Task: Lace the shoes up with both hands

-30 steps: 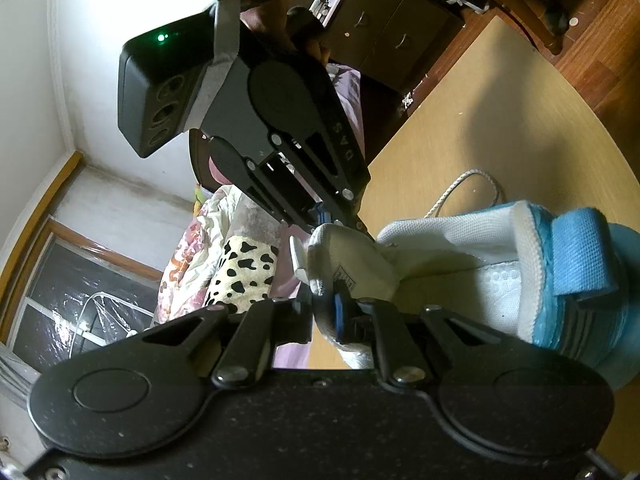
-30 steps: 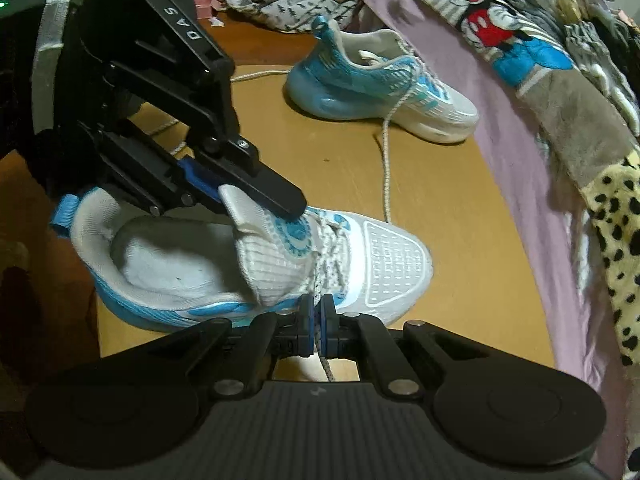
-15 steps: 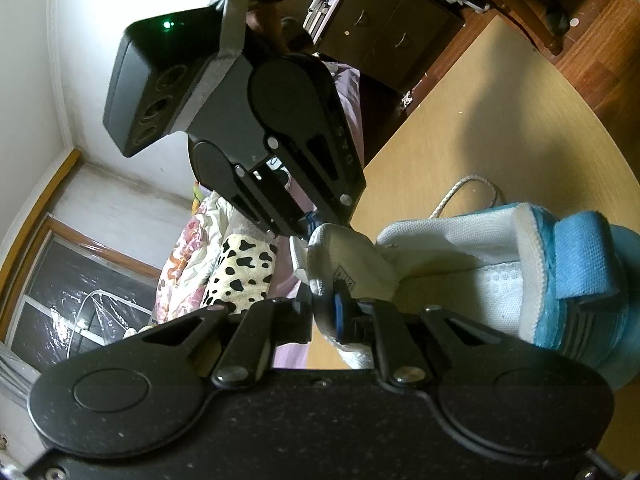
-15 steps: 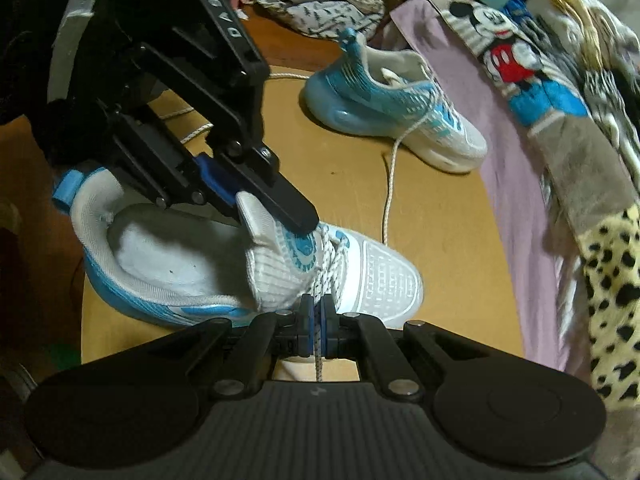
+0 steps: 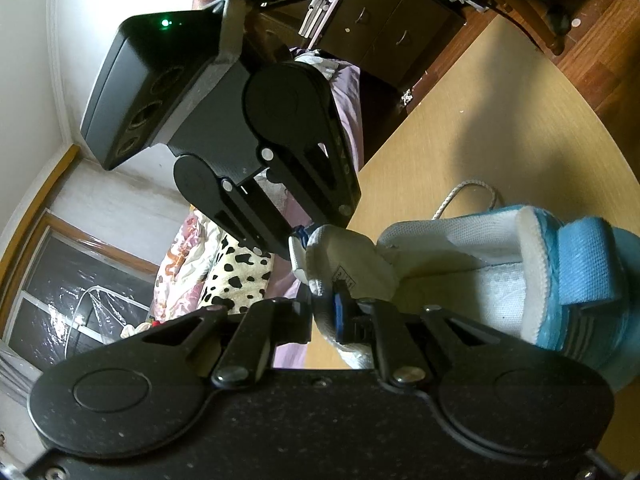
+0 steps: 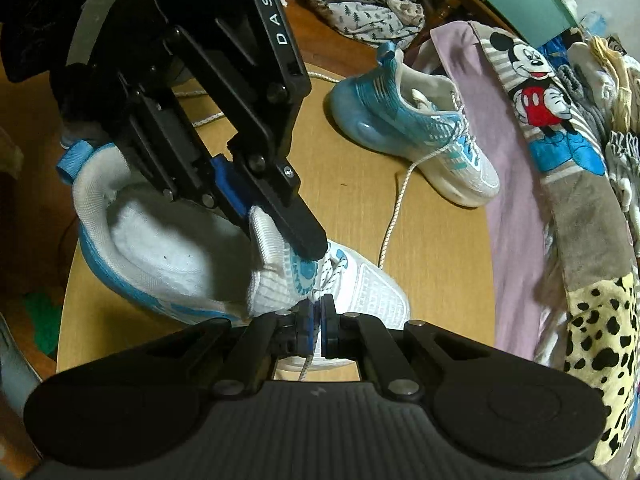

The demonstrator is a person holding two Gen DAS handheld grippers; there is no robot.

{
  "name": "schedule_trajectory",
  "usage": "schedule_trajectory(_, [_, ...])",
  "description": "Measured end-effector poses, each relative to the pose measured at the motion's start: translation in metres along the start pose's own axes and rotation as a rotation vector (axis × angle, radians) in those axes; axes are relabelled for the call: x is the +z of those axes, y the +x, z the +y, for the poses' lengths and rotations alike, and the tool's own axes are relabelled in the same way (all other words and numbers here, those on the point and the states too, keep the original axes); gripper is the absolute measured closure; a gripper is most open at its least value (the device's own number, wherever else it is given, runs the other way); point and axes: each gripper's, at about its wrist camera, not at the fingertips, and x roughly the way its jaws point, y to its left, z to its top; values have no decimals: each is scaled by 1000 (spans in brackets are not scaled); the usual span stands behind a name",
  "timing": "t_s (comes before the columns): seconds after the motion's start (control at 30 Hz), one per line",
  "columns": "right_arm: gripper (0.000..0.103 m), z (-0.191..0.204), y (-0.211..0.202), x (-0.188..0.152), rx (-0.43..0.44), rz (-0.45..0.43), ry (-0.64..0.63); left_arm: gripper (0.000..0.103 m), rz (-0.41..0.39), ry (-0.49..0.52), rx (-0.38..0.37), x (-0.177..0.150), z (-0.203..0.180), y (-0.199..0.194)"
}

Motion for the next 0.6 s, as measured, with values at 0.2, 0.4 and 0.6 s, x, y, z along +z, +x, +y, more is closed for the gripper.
schedule_trajectory(0.2, [77, -3, -4, -6, -20, -5, 42, 93, 0, -3, -2, 0, 1, -1])
schedule_trajectory(0.4, [76, -6, -10, -20, 19, -17, 110, 93, 1, -7, -3, 0, 1, -2])
schedule_trajectory(0.6, [86, -7, -9, -30, 40, -51, 196, 93, 1, -8, -5, -1, 2, -1])
